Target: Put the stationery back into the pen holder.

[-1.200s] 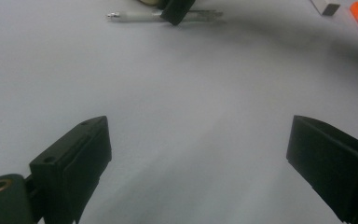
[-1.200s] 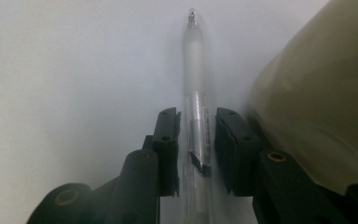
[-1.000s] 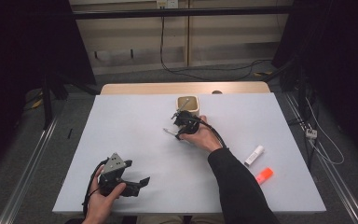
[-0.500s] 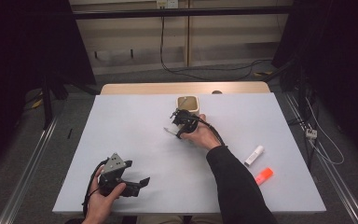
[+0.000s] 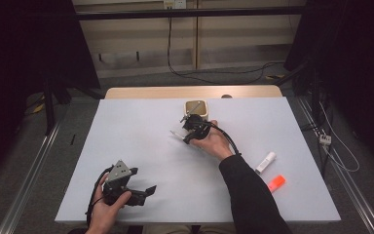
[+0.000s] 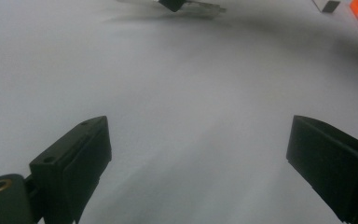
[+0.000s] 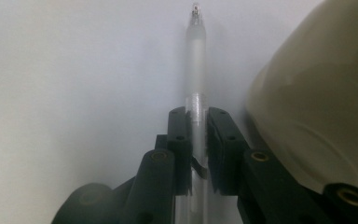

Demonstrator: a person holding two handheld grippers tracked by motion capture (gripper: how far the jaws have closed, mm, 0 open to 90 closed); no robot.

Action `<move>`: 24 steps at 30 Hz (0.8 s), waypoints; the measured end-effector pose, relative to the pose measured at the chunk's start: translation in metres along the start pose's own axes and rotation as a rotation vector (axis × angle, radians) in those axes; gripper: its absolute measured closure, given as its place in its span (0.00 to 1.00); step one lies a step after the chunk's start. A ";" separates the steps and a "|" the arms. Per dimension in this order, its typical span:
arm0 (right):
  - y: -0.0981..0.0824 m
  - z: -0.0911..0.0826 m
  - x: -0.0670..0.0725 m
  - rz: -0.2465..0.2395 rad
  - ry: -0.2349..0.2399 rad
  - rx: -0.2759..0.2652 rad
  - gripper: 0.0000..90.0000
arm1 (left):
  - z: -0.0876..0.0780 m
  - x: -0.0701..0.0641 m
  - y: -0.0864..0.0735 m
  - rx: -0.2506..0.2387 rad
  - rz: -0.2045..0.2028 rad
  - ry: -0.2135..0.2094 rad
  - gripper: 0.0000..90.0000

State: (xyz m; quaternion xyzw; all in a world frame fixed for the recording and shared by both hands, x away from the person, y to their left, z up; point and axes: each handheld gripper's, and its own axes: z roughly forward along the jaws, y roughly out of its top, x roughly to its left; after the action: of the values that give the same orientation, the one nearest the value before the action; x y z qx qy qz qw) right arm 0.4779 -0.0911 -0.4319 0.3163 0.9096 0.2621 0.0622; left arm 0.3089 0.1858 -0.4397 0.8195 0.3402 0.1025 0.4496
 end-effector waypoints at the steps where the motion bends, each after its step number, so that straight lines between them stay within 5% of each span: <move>1: -0.001 -0.002 0.001 -0.006 0.007 -0.004 0.89 | 0.000 0.000 0.000 -0.001 0.002 0.002 0.07; 11: -0.017 -0.025 0.003 -0.006 0.007 -0.090 0.89 | 0.001 0.000 0.000 0.007 0.000 0.007 0.07; 18: -0.026 -0.038 0.000 0.037 0.003 -0.163 0.89 | 0.000 0.000 0.000 -0.003 0.003 0.019 0.07; 24: -0.029 -0.051 0.000 0.056 -0.039 -0.228 0.89 | 0.000 0.001 0.000 -0.004 -0.001 0.019 0.07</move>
State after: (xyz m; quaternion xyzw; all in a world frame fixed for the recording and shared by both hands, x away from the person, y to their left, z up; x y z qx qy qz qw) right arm 0.4480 -0.1326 -0.4037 0.3373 0.8634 0.3593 0.1080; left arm 0.3094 0.1863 -0.4398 0.8173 0.3448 0.1108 0.4482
